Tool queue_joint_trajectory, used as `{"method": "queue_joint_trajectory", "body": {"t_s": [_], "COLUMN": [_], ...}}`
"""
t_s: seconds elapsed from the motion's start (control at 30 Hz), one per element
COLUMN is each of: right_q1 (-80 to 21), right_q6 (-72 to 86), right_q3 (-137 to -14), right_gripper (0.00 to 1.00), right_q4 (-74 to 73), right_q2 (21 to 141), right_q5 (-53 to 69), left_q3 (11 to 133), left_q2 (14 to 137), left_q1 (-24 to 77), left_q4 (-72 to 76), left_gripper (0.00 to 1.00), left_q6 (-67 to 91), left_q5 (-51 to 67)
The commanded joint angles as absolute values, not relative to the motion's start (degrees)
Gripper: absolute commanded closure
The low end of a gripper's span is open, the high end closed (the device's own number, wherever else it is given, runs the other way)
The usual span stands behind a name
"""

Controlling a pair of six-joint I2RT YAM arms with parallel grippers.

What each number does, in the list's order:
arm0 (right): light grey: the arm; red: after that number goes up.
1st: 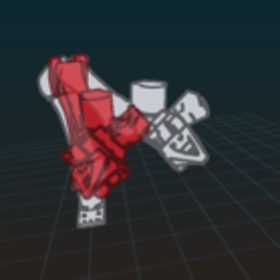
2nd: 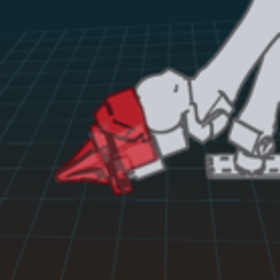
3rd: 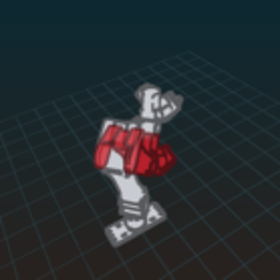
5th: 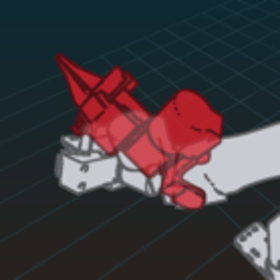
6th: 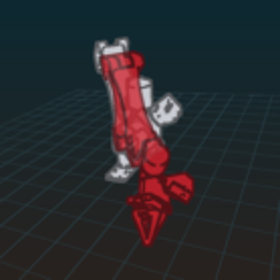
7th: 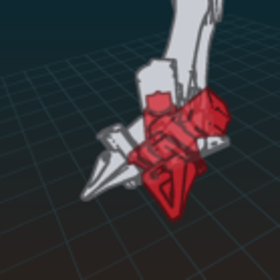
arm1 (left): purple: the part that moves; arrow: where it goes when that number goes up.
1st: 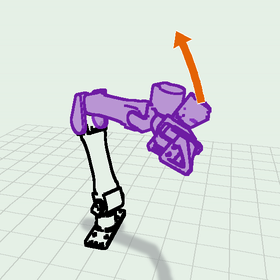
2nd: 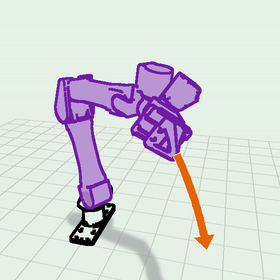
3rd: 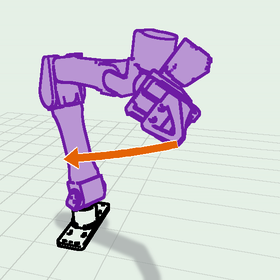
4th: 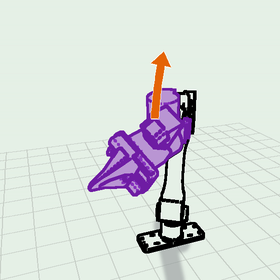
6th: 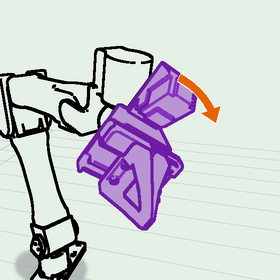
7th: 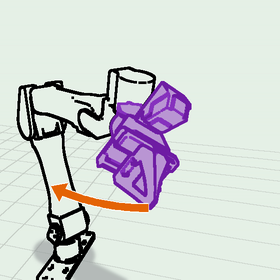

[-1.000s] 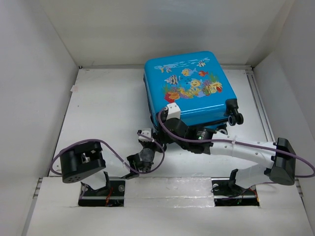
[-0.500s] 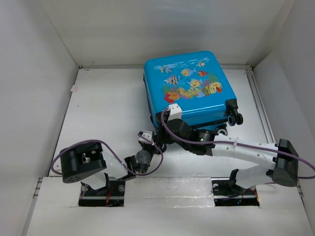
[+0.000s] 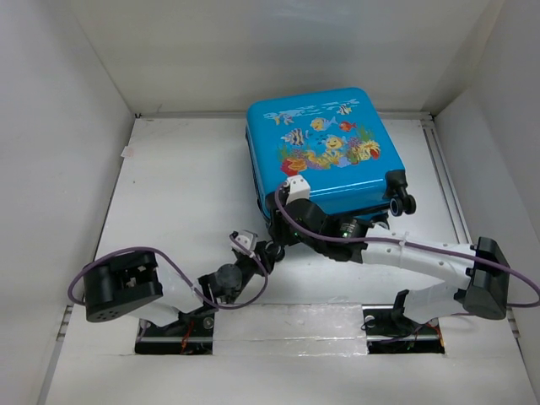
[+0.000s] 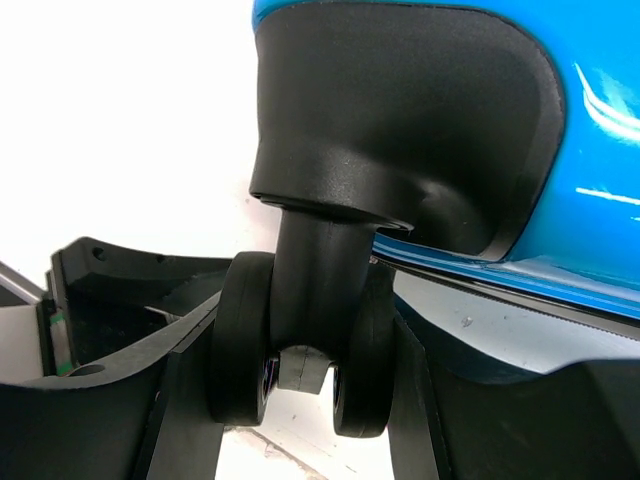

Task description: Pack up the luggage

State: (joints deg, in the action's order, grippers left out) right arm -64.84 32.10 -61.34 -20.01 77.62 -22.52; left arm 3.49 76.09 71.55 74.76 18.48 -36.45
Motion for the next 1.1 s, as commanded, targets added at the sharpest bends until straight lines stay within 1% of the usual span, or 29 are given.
{"method": "queue_joint_trajectory", "body": {"t_s": [0.0,0.17,0.23,0.33,0.5,0.63,0.7,0.83,0.97,1.07], "right_q1": [-65.92,-65.39,-65.39,-65.39,-65.39,-65.39,-65.39,-65.39,-65.39,-64.69], "right_q6": [26.10,25.58,25.58,25.58,25.58,25.58,25.58,25.58,25.58,25.58], "right_q3": [-67.68,-68.29,-68.29,-67.76,-66.01,-65.40,-65.39,-65.39,-65.92,-67.23], "right_gripper": [1.00,1.00,1.00,1.00,1.00,1.00,1.00,1.00,1.00,1.00], "right_q4": [-7.82,-7.21,-7.21,-6.68,-5.19,-3.52,-2.91,-2.29,-2.29,-2.29], "right_q2": [77.08,77.08,77.08,76.03,75.41,74.88,74.88,74.88,73.83,73.22], "right_q5": [-14.33,-11.96,-11.95,-11.34,-9.23,-7.30,-5.98,-5.45,-5.45,-4.92], "left_q3": [6.32,9.49,10.02,11.25,13.36,15.02,16.95,18.90,17.15,15.12], "left_q2": [77.51,83.39,84.10,84.81,85.34,86.48,87.01,87.01,83.24,77.89], "left_q1": [71.63,72.24,72.25,73.39,73.39,73.39,73.39,73.39,73.39,73.39], "left_q4": [100.10,106.42,107.92,108.80,111.70,117.23,118.65,118.65,118.65,118.65], "left_gripper": [0.62,0.62,0.62,0.62,0.62,0.62,0.62,0.62,0.63,0.63], "left_q6": [15.04,12.22,11.69,10.63,8.26,3.18,1.33,1.75,2.29,1.33], "left_q5": [-34.19,-35.24,-35.24,-39.19,-41.39,-45.43,-45.44,-41.49,-40.43,-41.22]}}
